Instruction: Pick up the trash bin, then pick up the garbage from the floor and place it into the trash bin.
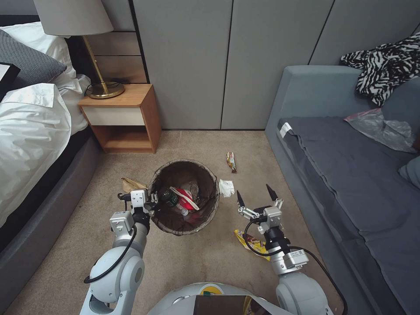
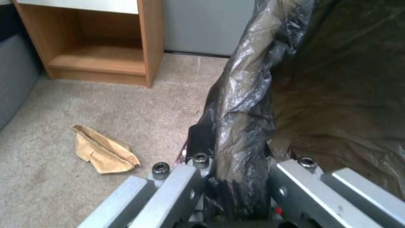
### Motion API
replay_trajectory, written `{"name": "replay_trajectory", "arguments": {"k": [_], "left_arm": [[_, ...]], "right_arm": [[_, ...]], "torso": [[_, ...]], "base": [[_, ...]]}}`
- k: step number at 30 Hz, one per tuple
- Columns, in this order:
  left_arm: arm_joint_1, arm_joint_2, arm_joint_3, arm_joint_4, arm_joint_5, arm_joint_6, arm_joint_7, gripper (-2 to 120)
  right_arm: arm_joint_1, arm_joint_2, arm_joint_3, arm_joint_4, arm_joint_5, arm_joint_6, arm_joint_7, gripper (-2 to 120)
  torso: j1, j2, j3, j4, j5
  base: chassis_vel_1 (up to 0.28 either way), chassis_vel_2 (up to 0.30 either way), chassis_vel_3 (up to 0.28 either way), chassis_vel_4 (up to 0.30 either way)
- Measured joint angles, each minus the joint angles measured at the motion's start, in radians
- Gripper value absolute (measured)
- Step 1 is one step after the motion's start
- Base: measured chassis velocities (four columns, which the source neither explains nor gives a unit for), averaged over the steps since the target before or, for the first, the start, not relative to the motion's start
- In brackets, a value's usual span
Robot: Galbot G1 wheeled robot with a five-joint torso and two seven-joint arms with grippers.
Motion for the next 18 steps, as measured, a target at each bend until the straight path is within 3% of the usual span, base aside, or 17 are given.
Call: {"name": "replay_trajectory", "arguments": {"k": [4, 9, 18], "left_arm": [[0.0, 0.0, -0.001, 0.0, -0.001, 0.0, 0.0, 2], [0.0, 0.0, -0.004, 0.0, -0.002, 0.0, 0.0, 2], [0.0, 0.0, -0.003, 0.0, -0.002, 0.0, 0.001, 2]], "right_arm": [[-0.011, -0.009, 0.001, 0.001, -0.001, -0.076, -0.005, 100], [-0.011, -0.03, 0.007, -0.019, 0.025, -0.254, -0.026, 100], [0.005, -0.049, 0.007, -0.068, 0.061, -0.374, -0.041, 100]], "torso": [[0.0, 0.0, 0.0, 0.0001, 0.0], [0.0, 0.0, 0.0, 0.0001, 0.0001], [0.0, 0.0, 0.0, 0.0001, 0.0]], "base": [[0.0, 0.0, 0.0, 0.0], [0.0, 0.0, 0.0, 0.0], [0.0, 0.0, 0.0, 0.0]]}}
